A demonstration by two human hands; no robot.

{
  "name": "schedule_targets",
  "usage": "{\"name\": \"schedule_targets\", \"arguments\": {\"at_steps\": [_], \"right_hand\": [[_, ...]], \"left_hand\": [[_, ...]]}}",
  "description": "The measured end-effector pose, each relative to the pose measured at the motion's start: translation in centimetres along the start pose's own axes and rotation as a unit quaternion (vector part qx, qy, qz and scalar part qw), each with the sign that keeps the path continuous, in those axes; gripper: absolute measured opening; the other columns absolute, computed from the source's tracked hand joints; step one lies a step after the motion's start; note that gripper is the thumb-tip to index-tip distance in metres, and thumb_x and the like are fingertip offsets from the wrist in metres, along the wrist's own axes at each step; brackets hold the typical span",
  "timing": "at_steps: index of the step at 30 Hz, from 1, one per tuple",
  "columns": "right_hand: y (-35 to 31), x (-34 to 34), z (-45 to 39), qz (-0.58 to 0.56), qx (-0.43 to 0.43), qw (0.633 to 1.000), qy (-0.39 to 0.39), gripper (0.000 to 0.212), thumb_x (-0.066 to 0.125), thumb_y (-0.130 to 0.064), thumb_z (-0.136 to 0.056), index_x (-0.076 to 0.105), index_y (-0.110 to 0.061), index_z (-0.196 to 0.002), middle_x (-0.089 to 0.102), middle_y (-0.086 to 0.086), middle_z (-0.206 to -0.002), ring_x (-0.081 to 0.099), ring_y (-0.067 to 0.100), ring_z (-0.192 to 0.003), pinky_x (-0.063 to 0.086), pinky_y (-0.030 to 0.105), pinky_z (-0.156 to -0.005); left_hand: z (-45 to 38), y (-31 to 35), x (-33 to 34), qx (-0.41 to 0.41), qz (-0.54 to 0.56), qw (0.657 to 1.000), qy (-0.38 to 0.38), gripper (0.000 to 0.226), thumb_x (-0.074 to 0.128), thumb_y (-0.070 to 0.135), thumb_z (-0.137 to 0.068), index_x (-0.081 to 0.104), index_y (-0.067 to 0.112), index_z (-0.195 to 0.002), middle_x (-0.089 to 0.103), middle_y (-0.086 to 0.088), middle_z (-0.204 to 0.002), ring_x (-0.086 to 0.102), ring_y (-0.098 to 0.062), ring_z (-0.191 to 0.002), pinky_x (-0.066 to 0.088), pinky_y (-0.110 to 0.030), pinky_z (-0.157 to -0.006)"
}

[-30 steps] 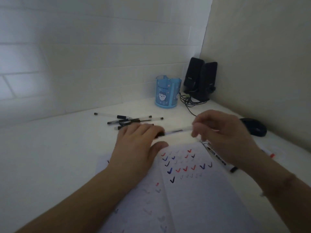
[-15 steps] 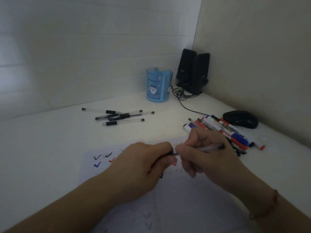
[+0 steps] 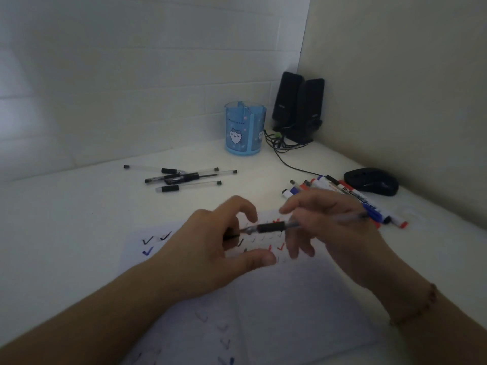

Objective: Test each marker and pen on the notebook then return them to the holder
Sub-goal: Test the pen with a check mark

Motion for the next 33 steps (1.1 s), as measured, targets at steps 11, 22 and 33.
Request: {"name": "schedule_targets", "arguments": {"at_steps": [11,22,33], "right_hand": [[1.7,-2.8,0.2,0.083,0.127,0.988,-0.008,0.009,0.061,0.004,-0.083,0.059,-0.001,-0.076,0.059,0.015,-0.050,0.049,0.020,-0.038,0.038,0.023,-0.038],[2.3,-2.7,0.2,0.231,0.116,0.965,0.051,0.032,0.067,-0.003,-0.081,0.049,-0.008,-0.055,0.052,0.010,-0.045,0.053,0.012,-0.038,0.047,0.022,-0.048],[2.2,-3.2,-0.1,0.210,0.107,0.967,0.092,0.032,0.069,-0.010,-0.080,0.049,-0.011,-0.056,0.050,0.013,-0.050,0.050,0.015,-0.040,0.044,0.021,-0.043]], "left_hand": [[0.0,-1.0,0.1,-0.001,0.028,1.000,0.009,0.042,0.039,0.001,-0.094,0.044,0.034,-0.120,0.061,0.020,-0.103,0.060,-0.010,-0.088,0.048,-0.022,-0.073],[-0.2,-1.2,-0.1,0.009,-0.005,1.000,0.021,0.030,0.068,0.024,-0.084,0.059,0.038,-0.110,0.067,0.028,-0.100,0.064,0.001,-0.089,0.049,-0.019,-0.080],[-0.1,-1.2,0.1,0.007,0.001,1.000,0.017,0.035,0.065,0.033,-0.086,0.052,0.046,-0.116,0.067,0.028,-0.099,0.064,-0.013,-0.075,0.049,-0.021,-0.070]]}}
Point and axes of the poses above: each hand's wrist, its own z-axis away from the middle knuckle, its own x-axis out of the palm, y = z × x, the point moved 5 cm from there along -z, towards the middle knuckle
